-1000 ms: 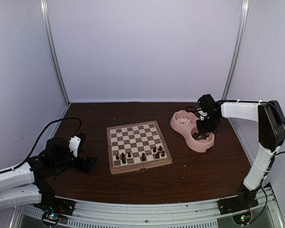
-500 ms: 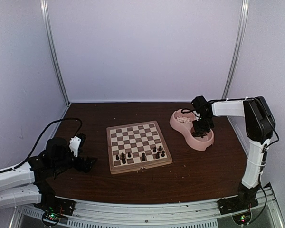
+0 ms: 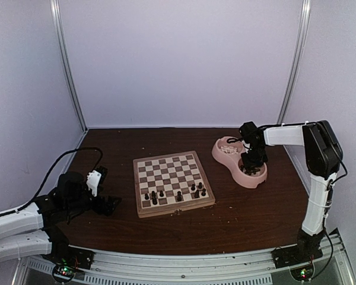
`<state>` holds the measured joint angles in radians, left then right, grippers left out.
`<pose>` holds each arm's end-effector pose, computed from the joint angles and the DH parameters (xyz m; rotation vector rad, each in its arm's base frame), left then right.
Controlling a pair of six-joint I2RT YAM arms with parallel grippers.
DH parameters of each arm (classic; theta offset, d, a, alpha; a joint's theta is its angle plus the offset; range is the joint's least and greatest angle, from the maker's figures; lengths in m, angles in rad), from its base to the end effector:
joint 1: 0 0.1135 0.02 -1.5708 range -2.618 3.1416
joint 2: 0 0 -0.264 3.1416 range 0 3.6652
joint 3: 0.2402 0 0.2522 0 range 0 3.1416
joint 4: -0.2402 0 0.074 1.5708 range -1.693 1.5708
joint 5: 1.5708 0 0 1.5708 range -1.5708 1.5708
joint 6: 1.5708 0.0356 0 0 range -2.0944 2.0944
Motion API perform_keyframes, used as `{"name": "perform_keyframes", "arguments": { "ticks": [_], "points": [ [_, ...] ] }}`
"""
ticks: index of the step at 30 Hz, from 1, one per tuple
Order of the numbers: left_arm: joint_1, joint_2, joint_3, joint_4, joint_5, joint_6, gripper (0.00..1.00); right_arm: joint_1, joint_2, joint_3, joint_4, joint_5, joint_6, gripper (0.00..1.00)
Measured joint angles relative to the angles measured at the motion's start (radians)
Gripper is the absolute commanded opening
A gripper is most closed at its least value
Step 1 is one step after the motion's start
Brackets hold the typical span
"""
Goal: Set up the chess pieces on the board
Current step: Pick up the chess pile from the storage box.
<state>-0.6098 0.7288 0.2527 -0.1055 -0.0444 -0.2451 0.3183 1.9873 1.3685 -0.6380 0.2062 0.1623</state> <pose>0.1319 -0.0902 0.1702 0.3706 2.1541 -0.4445 0.3772 0.1166 0.1582 -0.1714 2.7785 -0.1749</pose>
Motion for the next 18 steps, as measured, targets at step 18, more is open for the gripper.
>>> {"name": "perform_keyframes", "arguments": {
  "ticks": [18],
  "points": [
    [0.000, -0.005, 0.000, 0.000, 0.000, 0.000, 0.98, 0.000, -0.360, -0.150, 0.115, -0.078, -0.040, 0.13]
  ]
}}
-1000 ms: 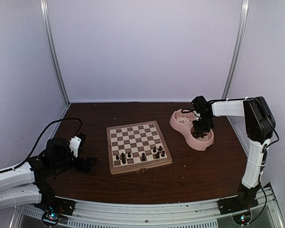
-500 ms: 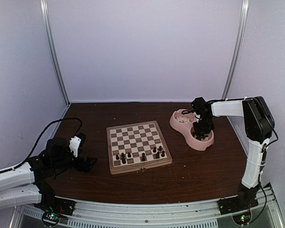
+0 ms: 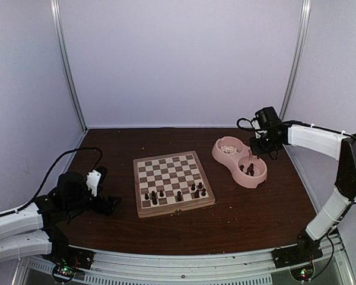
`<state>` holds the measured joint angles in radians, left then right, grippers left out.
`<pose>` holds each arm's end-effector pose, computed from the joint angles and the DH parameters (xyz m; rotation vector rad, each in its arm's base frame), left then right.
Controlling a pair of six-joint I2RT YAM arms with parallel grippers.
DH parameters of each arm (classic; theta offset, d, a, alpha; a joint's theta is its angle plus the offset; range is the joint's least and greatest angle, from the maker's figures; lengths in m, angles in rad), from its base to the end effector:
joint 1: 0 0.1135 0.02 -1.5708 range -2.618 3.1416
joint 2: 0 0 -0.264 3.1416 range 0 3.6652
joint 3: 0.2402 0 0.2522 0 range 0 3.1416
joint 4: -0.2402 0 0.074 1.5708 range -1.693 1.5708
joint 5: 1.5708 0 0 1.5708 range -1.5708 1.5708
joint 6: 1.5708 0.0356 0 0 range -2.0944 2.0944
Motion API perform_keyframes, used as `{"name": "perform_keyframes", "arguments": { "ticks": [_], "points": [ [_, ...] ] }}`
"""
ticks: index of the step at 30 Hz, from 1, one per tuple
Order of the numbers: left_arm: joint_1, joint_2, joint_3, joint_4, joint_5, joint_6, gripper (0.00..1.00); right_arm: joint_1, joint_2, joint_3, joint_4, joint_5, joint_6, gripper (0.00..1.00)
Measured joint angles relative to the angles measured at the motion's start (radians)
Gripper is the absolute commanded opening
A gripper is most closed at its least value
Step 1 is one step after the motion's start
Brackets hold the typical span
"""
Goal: Set up the chess pieces on the board
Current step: Pick up the chess pile from the storage box.
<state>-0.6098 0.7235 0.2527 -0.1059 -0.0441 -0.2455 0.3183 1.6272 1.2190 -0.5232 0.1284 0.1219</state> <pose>0.1317 -0.0901 0.1709 0.3694 2.1495 -0.4469 0.3327 0.1048 0.2472 -0.1914 2.4840 0.0238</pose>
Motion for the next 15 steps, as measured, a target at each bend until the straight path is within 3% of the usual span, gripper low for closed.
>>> {"name": "perform_keyframes", "arguments": {
  "ticks": [10, 15],
  "points": [
    [0.000, -0.006, 0.000, 0.000, 0.005, 0.000, 0.98, 0.000, -0.207, -0.260, 0.230, -0.206, -0.029, 0.12],
    [0.000, -0.008, 0.000, 0.000, 0.016, 0.000, 0.98, 0.000, -0.268, -0.291, 0.322, -0.286, -0.028, 0.10]
  ]
}}
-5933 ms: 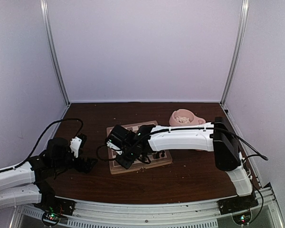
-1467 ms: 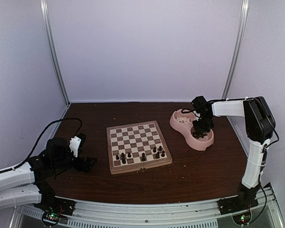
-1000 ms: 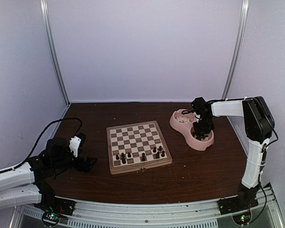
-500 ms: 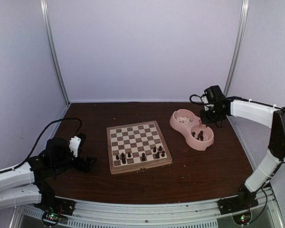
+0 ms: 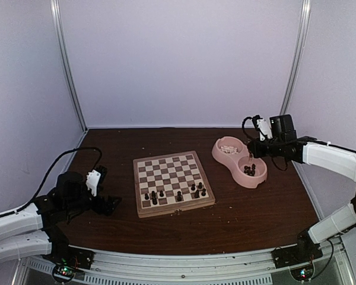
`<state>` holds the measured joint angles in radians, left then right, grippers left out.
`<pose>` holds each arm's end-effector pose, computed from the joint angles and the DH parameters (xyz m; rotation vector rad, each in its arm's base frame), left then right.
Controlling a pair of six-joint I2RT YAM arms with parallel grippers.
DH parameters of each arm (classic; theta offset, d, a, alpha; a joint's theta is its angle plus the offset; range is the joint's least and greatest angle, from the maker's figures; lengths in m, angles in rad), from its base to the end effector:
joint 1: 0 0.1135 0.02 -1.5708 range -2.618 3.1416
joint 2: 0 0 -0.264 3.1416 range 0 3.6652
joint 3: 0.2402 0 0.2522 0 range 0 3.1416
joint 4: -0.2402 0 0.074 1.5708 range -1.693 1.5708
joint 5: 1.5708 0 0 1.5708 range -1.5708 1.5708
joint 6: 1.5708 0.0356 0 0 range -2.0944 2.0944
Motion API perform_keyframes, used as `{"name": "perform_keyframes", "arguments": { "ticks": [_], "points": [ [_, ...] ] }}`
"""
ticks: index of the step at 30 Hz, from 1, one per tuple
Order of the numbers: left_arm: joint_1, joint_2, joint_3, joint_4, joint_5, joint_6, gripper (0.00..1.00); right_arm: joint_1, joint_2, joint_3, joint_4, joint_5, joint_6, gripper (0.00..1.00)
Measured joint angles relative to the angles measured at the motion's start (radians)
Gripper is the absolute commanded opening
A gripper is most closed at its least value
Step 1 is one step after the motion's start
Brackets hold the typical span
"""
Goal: Set up the chess pieces on the board
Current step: Pick up the chess pile from the storage box, then pass from the right arm to the left
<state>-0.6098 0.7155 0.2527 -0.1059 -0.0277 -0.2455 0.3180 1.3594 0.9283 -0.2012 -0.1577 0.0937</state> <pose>0.1310 -0.0903 0.1720 0.3780 2.1432 -0.4669 0.2835 0.0992 0.2593 -0.3370 2.1976 0.4021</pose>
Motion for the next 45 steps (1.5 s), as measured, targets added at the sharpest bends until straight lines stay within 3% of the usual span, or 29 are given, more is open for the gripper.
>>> {"name": "perform_keyframes", "arguments": {
  "ticks": [9, 14, 19, 26, 31, 40, 45],
  "points": [
    [-0.001, -0.040, 0.056, -0.061, 0.070, -0.062, 0.98, 0.000, -0.003, -0.045, 0.063, -0.169, 0.082, 0.06],
    [-0.031, -0.021, 0.198, -0.090, 0.117, -0.146, 0.98, 0.006, -0.060, -0.045, 0.066, -0.257, 0.221, 0.09],
    [-0.149, 0.048, 0.303, -0.081, 0.076, -0.191, 0.98, 0.047, -0.134, -0.074, 0.096, -0.262, 0.438, 0.08],
    [-0.371, 0.285, 0.447, -0.031, -0.094, -0.153, 0.98, 0.127, -0.216, -0.183, 0.130, -0.199, 0.710, 0.09],
    [-0.467, 0.488, 0.581, 0.041, -0.161, -0.089, 0.98, 0.130, -0.271, -0.234, 0.166, -0.154, 0.855, 0.11],
    [-0.497, 0.789, 0.830, 0.133, -0.176, -0.037, 0.98, 0.148, -0.311, -0.247, 0.196, -0.111, 1.054, 0.13],
    [-0.497, 0.956, 0.978, 0.159, -0.139, -0.018, 0.90, 0.172, -0.341, -0.254, 0.210, -0.100, 1.133, 0.13]
  ]
}}
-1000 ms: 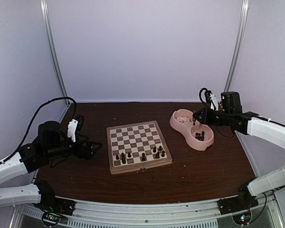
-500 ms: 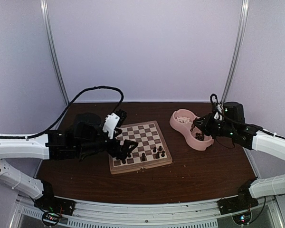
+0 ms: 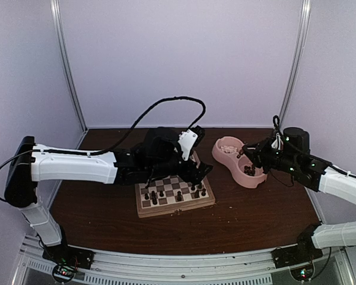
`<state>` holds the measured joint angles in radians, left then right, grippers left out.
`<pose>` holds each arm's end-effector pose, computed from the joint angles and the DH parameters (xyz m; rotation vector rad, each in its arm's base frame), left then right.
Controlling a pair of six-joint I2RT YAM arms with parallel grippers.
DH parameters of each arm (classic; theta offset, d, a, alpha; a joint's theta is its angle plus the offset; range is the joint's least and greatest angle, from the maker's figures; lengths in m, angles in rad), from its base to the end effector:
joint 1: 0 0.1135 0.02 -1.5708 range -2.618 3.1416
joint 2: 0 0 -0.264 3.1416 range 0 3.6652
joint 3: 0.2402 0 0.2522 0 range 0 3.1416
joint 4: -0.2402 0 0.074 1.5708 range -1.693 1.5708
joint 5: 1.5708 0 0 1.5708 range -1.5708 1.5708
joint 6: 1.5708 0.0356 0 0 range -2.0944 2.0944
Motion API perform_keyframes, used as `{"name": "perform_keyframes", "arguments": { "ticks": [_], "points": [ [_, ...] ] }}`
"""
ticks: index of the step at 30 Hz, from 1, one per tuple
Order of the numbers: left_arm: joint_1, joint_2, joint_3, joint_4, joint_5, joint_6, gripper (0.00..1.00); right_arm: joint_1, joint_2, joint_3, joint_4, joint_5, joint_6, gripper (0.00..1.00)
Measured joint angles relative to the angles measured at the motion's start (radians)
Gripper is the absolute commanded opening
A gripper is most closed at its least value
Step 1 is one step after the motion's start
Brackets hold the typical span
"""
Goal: Set up the chess pieces on the board
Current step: Pass from the right arm to the left
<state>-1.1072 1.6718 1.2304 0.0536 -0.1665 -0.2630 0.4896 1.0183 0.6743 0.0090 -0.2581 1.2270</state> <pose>0.1818 -0.3504 0.2845 0.7256 1.8925 -0.7294 0.2028 0.1184 0.2764 0.5898 2.0767 1.3386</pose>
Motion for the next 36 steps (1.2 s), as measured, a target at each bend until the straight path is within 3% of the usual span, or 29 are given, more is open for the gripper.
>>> {"name": "perform_keyframes", "arguments": {
  "ticks": [7, 20, 36],
  "points": [
    [0.000, 0.163, 0.093, 0.082, 0.077, 0.045, 0.86, 0.047, -0.053, -0.015, 0.002, 0.023, 0.108, 0.13],
    [-0.020, 0.200, -0.004, 0.472, 0.242, 0.319, 0.83, 0.118, -0.122, -0.083, 0.010, 0.078, 0.194, 0.13],
    [-0.039, 0.259, 0.025, 0.511, 0.194, 0.484, 0.65, 0.186, -0.086, -0.094, 0.064, 0.101, 0.279, 0.12]
  ]
}}
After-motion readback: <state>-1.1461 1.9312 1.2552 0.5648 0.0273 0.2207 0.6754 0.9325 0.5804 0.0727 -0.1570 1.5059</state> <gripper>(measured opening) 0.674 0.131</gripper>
